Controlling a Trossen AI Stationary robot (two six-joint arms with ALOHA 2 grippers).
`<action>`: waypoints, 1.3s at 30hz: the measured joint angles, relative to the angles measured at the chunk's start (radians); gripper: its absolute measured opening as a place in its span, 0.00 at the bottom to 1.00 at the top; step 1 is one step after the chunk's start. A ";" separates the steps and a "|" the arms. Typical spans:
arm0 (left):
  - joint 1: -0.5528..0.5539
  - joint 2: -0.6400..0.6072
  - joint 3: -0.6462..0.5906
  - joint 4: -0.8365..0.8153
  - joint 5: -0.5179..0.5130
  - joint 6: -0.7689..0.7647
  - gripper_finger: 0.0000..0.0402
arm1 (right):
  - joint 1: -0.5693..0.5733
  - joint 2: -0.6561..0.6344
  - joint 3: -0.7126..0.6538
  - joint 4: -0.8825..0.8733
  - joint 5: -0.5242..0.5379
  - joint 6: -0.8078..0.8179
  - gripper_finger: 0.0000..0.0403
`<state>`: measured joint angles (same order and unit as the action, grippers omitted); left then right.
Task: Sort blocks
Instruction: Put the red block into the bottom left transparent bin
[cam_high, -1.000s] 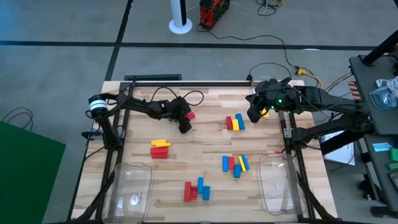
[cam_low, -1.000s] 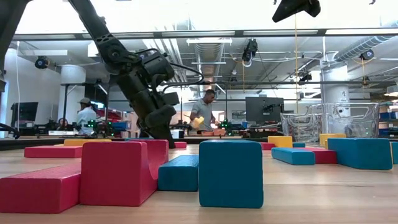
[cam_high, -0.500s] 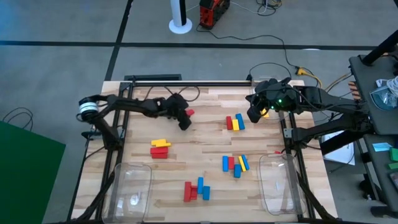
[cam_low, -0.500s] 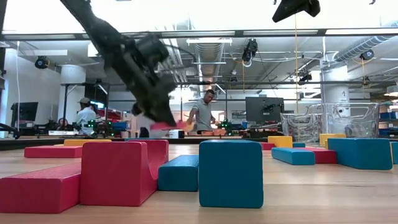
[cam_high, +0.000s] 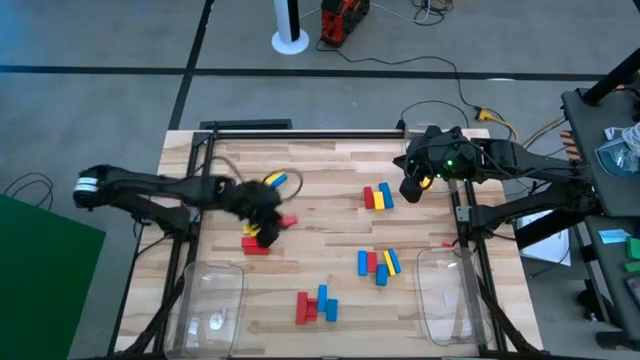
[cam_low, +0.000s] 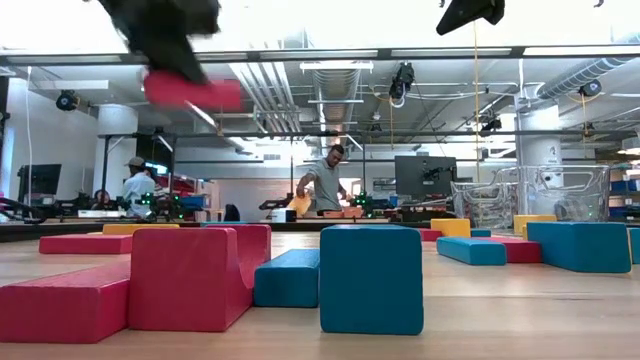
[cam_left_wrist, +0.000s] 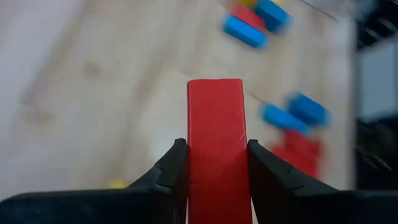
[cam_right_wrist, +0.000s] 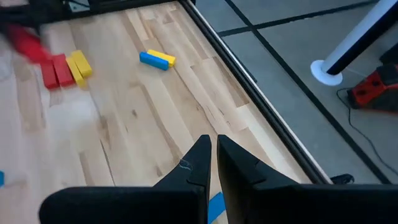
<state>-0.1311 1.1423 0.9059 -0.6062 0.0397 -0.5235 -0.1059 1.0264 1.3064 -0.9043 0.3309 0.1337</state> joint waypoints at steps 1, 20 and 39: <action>-0.055 -0.013 0.030 -0.047 -0.007 -0.014 0.25 | 0.000 0.004 0.000 0.002 -0.001 -0.011 0.04; -0.801 -0.064 0.132 -0.500 -0.267 -0.269 0.25 | 0.000 0.116 0.000 0.020 -0.054 -0.080 0.04; -0.987 -0.166 -0.177 -0.292 -0.278 -0.378 0.34 | 0.003 0.139 0.000 -0.030 -0.103 0.036 0.04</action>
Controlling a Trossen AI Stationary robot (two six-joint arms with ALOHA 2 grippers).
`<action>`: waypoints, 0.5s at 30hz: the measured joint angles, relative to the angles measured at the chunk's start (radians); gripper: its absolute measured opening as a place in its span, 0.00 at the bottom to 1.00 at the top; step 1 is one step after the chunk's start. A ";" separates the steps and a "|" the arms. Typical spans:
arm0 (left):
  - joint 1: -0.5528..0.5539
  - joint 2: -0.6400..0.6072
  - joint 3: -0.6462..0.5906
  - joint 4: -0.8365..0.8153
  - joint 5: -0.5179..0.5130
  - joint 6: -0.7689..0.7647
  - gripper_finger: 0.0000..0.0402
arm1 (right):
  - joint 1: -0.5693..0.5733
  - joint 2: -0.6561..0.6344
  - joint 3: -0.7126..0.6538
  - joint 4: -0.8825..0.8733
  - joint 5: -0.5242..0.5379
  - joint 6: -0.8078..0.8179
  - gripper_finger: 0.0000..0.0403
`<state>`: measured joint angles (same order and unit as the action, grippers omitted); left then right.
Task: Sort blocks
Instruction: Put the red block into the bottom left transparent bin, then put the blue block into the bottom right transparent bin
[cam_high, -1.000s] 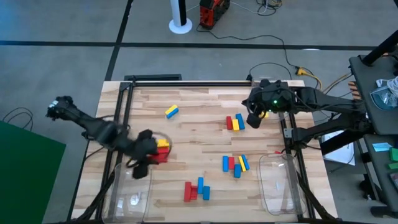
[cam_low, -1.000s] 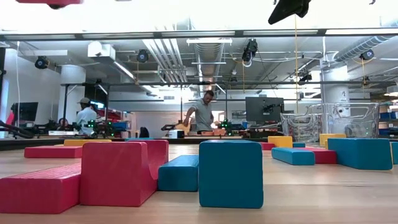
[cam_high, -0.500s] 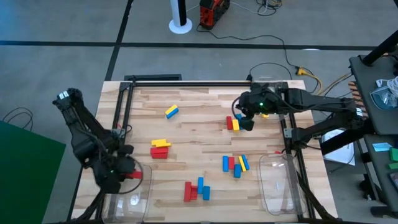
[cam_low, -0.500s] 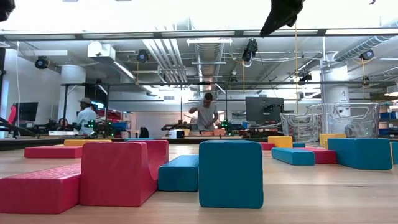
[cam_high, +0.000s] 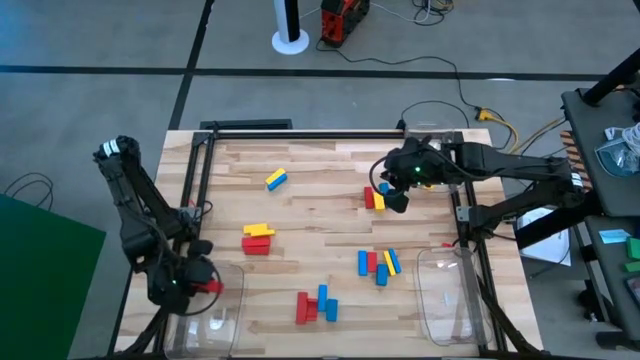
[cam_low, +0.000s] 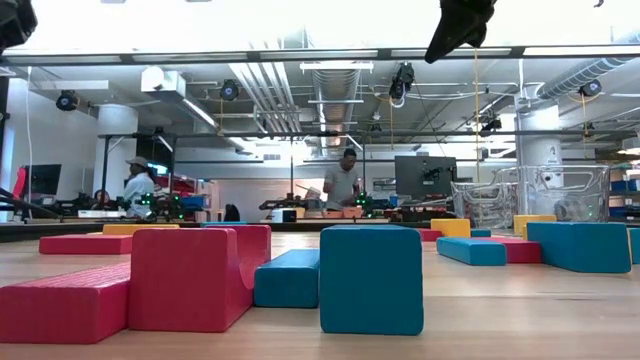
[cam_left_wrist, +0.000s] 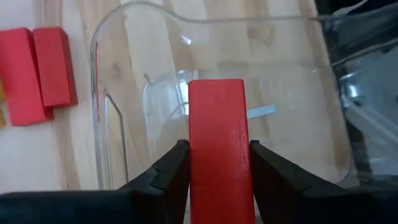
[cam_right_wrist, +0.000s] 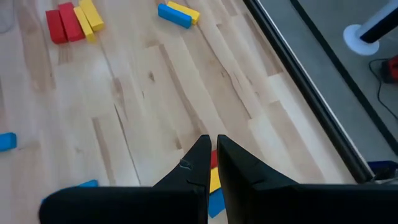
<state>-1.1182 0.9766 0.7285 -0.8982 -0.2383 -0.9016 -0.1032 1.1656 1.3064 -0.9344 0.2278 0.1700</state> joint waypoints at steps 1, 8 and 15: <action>0.000 0.001 -0.003 0.000 0.002 0.000 0.35 | 0.000 0.000 0.000 0.000 0.000 0.004 0.04; 0.000 0.016 -0.013 -0.010 0.013 -0.037 0.36 | 0.000 0.002 0.000 0.001 0.000 0.020 0.04; 0.000 0.020 0.021 -0.033 0.014 -0.050 0.37 | 0.000 0.002 0.000 0.001 0.001 0.062 0.04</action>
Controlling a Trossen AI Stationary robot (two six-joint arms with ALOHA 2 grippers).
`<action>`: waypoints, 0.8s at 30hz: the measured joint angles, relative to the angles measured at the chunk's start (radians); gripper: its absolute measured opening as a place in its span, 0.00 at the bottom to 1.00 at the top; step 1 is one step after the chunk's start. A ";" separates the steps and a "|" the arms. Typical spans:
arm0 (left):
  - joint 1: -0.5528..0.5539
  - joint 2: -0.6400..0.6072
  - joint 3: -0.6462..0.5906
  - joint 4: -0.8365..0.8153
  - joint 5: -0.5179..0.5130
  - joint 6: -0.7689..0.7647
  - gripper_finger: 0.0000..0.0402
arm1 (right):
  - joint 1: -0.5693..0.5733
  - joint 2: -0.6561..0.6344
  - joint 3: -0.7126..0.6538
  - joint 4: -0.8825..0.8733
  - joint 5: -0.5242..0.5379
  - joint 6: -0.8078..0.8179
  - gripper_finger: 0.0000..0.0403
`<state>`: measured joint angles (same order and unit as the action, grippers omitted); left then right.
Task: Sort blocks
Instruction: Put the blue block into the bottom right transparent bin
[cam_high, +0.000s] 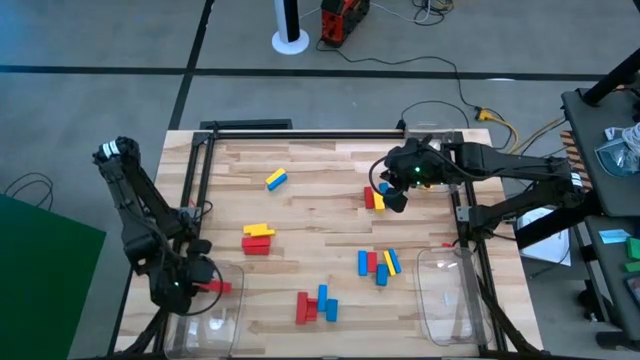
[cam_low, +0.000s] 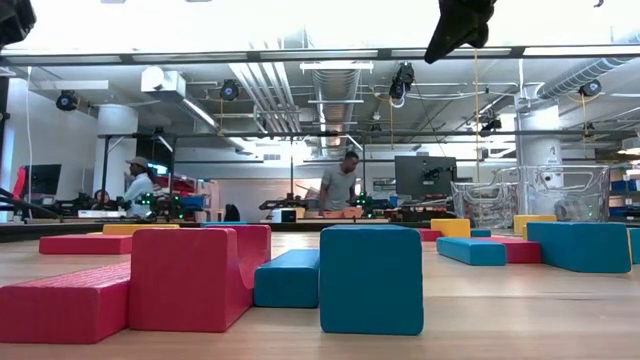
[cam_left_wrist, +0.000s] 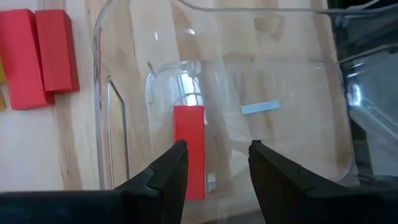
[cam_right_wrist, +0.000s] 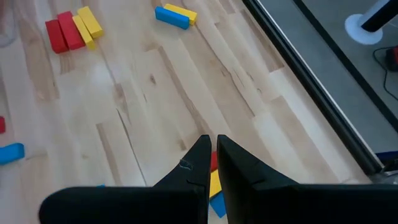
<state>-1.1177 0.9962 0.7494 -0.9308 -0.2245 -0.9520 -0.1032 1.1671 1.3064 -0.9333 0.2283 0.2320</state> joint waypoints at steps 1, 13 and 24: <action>0.000 0.000 0.011 -0.010 0.000 0.000 0.37 | 0.000 0.000 0.000 0.000 0.000 0.005 0.04; 0.076 0.000 0.202 -0.192 -0.288 0.032 0.34 | 0.007 0.010 0.063 0.019 0.000 0.031 0.04; 0.369 -0.051 0.243 -0.105 -0.362 0.230 0.28 | 0.074 0.149 0.250 0.025 -0.001 -0.023 0.04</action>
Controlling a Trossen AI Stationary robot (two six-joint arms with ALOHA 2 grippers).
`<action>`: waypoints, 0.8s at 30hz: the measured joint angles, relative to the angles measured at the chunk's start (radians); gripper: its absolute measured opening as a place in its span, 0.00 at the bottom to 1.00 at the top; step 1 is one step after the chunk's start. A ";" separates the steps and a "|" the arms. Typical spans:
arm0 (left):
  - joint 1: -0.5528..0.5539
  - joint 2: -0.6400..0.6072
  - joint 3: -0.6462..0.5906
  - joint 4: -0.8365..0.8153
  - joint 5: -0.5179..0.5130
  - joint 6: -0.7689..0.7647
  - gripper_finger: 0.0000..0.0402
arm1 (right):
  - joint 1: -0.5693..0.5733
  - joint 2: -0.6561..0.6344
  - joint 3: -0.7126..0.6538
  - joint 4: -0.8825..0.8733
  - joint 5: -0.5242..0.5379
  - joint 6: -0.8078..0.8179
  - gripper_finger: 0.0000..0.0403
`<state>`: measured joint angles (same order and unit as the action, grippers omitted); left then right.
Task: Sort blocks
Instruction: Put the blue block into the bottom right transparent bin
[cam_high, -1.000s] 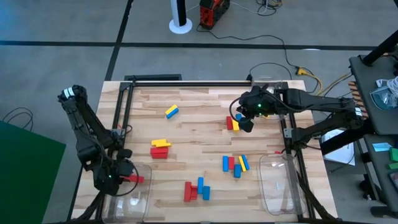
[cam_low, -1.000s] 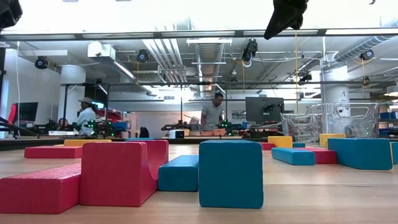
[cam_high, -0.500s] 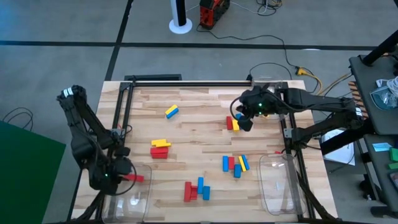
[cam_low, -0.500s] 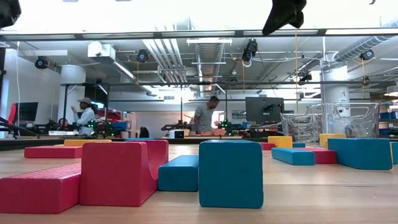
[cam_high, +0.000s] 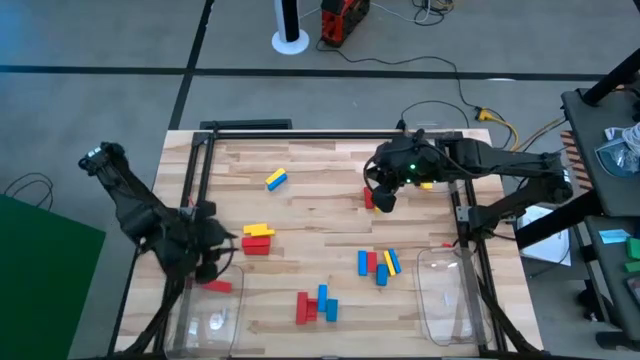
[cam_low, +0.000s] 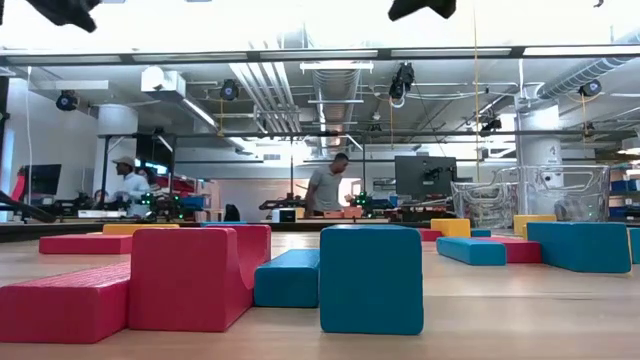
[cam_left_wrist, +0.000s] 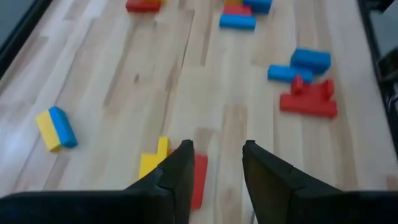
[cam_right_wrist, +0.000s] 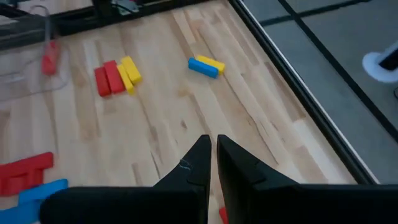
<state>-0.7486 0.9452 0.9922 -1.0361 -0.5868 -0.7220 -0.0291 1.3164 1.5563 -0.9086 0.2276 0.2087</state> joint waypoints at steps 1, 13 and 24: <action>0.030 -0.010 -0.004 0.030 0.010 0.034 0.28 | 0.005 0.014 0.016 -0.001 0.000 -0.003 0.04; 0.288 -0.084 -0.041 0.263 0.133 0.256 0.27 | 0.071 0.110 0.082 -0.141 -0.016 -0.023 0.05; 0.362 -0.066 -0.196 0.509 0.189 0.239 0.27 | 0.151 0.211 0.069 -0.140 -0.045 -0.004 0.38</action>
<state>-0.3870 0.8795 0.7958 -0.5269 -0.3974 -0.4833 0.1222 1.5278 1.6249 -1.0488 0.1829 0.2045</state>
